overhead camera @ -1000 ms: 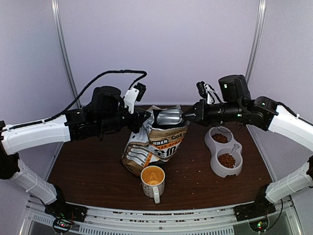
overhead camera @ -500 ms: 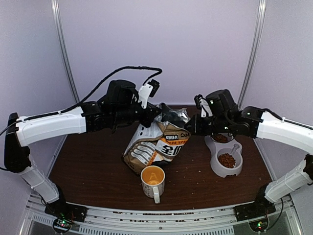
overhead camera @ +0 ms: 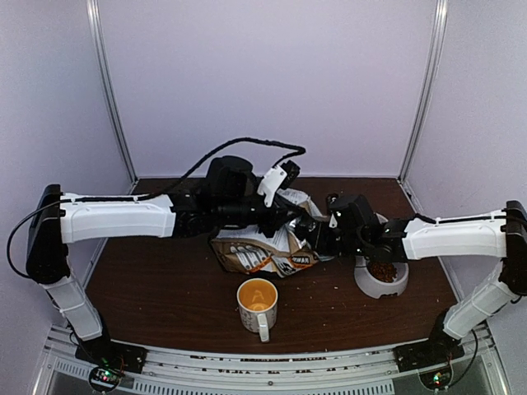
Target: Serve the pet food
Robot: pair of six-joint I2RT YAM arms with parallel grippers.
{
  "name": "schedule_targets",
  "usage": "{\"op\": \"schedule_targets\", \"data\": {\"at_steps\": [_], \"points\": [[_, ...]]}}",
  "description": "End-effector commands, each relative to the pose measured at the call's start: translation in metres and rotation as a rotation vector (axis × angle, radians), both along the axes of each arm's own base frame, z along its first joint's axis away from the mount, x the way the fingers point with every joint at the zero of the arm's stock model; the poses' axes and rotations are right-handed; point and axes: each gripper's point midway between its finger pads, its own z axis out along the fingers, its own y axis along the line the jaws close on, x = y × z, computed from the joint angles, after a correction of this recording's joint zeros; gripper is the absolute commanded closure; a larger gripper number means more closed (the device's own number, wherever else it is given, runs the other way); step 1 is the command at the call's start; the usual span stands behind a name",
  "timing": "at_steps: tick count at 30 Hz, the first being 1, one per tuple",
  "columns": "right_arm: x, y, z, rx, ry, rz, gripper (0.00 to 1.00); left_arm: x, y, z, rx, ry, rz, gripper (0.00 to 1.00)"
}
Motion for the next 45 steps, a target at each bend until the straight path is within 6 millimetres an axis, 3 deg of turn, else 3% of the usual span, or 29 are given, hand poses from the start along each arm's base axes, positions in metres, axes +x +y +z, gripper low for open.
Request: {"op": "schedule_targets", "data": {"at_steps": [1,5,11,14,19,30,45], "points": [[0.007,-0.008,-0.061,-0.051,0.073,-0.066,1.00,-0.031,-0.018,-0.021,-0.084,0.109,-0.073,1.00],[0.016,0.025,-0.059,0.040,0.042,0.023,1.00,-0.044,-0.025,-0.031,-0.082,0.155,-0.091,1.00],[0.017,0.068,-0.029,0.208,-0.036,0.200,1.00,-0.046,-0.023,-0.025,-0.092,0.152,-0.094,1.00],[0.012,0.079,-0.015,0.282,-0.068,0.271,1.00,-0.048,-0.022,-0.021,-0.097,0.152,-0.100,1.00],[0.010,0.077,0.011,0.419,-0.106,0.323,1.00,-0.044,-0.013,-0.016,-0.091,0.139,-0.059,1.00],[-0.003,0.059,0.058,0.472,-0.122,0.368,1.00,-0.019,0.013,-0.019,0.011,0.082,0.106,1.00],[-0.014,0.008,0.062,0.467,-0.019,0.256,1.00,0.001,0.053,-0.001,-0.022,0.055,0.283,1.00]]}}
